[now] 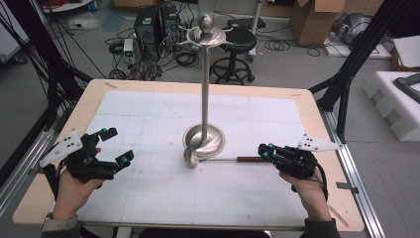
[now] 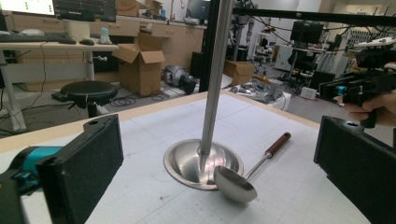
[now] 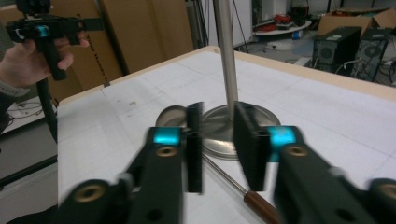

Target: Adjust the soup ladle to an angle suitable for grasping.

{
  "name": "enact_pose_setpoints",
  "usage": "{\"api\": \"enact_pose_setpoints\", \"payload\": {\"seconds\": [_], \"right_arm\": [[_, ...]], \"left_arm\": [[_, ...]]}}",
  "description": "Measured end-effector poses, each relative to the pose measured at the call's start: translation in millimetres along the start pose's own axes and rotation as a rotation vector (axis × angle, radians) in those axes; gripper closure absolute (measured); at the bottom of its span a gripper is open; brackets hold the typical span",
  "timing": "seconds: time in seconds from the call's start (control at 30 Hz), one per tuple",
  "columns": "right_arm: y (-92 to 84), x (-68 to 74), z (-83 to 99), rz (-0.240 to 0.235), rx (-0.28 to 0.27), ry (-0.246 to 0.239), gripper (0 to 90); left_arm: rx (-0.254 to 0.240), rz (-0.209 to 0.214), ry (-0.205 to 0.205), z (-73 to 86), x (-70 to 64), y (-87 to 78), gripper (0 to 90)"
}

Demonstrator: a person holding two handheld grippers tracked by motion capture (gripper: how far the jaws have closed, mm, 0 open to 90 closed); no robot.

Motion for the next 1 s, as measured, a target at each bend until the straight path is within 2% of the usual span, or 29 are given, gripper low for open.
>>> {"api": "enact_pose_setpoints", "payload": {"seconds": [0.03, 0.13, 0.17, 0.27, 0.3, 0.4, 0.5, 0.53, 0.7, 0.83, 1.0], "right_arm": [[1.4, -0.1, 0.8, 0.005, 0.002, -0.002, 89.1], [5.6, 1.4, 2.5, -0.002, 0.022, -0.015, 89.2], [11.1, 4.4, 3.6, -0.019, 0.043, -0.031, 89.2], [17.8, 7.5, 4.1, -0.033, 0.052, -0.037, 89.2], [24.5, 10.5, 3.5, -0.053, 0.061, -0.015, 89.2], [34.7, 13.3, 1.6, -0.076, 0.063, 0.021, 89.3], [46.9, 15.6, 1.1, -0.090, 0.073, 0.027, 89.3], [46.9, 15.6, 1.1, -0.090, 0.073, 0.027, 89.3], [69.5, 13.5, 4.5, -0.065, 0.119, 0.006, 89.2], [82.0, 8.6, 7.3, -0.036, 0.143, 0.018, 89.2], [96.1, 7.4, 13.3, -0.032, 0.188, 0.009, 89.2]], "left_arm": [[0.002, 0.001, 0.001, 0.3, -0.1, 0.5, 1.9], [0.004, 0.001, -0.001, 0.6, -0.4, 0.9, 1.8], [0.004, 0.001, 0.000, 0.8, -0.5, 1.0, 1.9], [0.003, 0.002, -0.001, 0.4, -0.6, 0.6, 1.9], [0.002, 0.000, 0.001, -0.2, -0.2, -0.7, 1.9], [-0.001, -0.001, -0.001, -0.9, 0.1, -1.6, 1.9], [-0.003, -0.004, -0.007, -0.5, 1.3, -3.0, 1.8], [-0.003, -0.004, -0.007, -0.5, 1.3, -3.0, 1.9], [-0.002, 0.004, -0.008, 0.5, 1.5, -3.7, 1.9], [0.000, 0.004, -0.010, 0.8, 1.8, -3.2, 1.8], [0.005, 0.004, -0.017, 2.5, 1.6, -1.8, 1.8]]}}
Point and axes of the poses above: each handheld gripper's, and its own axes: y roughly forward along the jaws, z roughly out of its underside, x roughly to its left, the point moved 4 cm from there along y, roughly forward along the jaws, and after that the axes turned 11 degrees about y, right-handed, at the moved point
